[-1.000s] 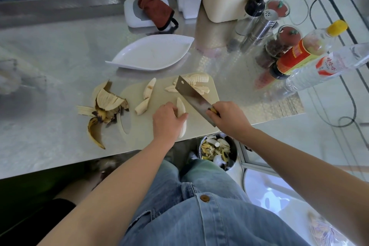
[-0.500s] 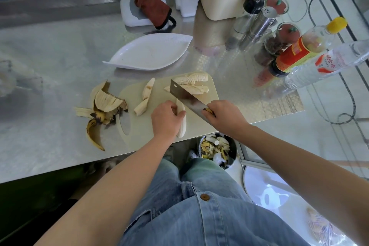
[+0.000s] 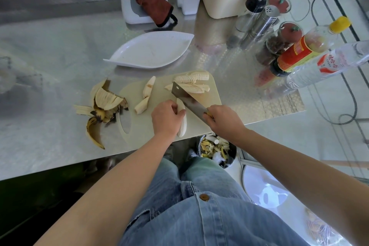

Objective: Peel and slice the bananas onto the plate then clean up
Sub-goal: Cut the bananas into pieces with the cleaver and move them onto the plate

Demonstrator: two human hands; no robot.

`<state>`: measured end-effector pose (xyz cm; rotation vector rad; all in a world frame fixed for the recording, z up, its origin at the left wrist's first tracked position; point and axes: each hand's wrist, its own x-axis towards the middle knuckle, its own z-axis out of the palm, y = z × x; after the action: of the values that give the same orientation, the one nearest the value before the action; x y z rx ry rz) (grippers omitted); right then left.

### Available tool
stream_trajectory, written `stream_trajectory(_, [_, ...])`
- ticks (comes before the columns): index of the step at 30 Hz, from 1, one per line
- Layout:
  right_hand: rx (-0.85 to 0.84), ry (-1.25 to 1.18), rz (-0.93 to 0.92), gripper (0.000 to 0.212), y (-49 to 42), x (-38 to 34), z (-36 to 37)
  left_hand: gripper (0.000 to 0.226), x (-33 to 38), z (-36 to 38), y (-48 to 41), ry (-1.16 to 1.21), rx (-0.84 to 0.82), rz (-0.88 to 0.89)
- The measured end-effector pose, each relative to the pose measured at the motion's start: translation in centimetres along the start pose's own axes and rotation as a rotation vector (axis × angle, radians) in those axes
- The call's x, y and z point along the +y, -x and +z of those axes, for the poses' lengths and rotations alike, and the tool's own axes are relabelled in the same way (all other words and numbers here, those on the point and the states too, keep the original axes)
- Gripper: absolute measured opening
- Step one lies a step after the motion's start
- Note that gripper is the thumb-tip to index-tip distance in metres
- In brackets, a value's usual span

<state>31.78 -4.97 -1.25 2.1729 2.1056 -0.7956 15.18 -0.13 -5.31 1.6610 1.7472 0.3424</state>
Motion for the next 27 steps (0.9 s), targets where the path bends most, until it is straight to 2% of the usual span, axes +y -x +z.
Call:
stream_trajectory(3, [0.047,-0.032,-0.016,0.038,0.16,0.24,0.12,0.018,0.07,-0.12,0.07,-0.001,-0.002,0.003])
stream_trajectory(6, [0.111,-0.096,-0.021,0.037,0.26,0.56,-0.09,0.019,-0.03,-0.04,0.04,0.003,0.001,0.007])
stream_trajectory(18, [0.078,-0.046,-0.044,0.046,-0.33,0.89,-0.09,0.02,-0.09,0.05,-0.02,0.013,0.001,0.001])
stream_trajectory(27, [0.038,-0.03,-0.032,0.031,-0.2,1.01,0.4,0.017,0.06,-0.02,0.09,0.019,0.003,-0.009])
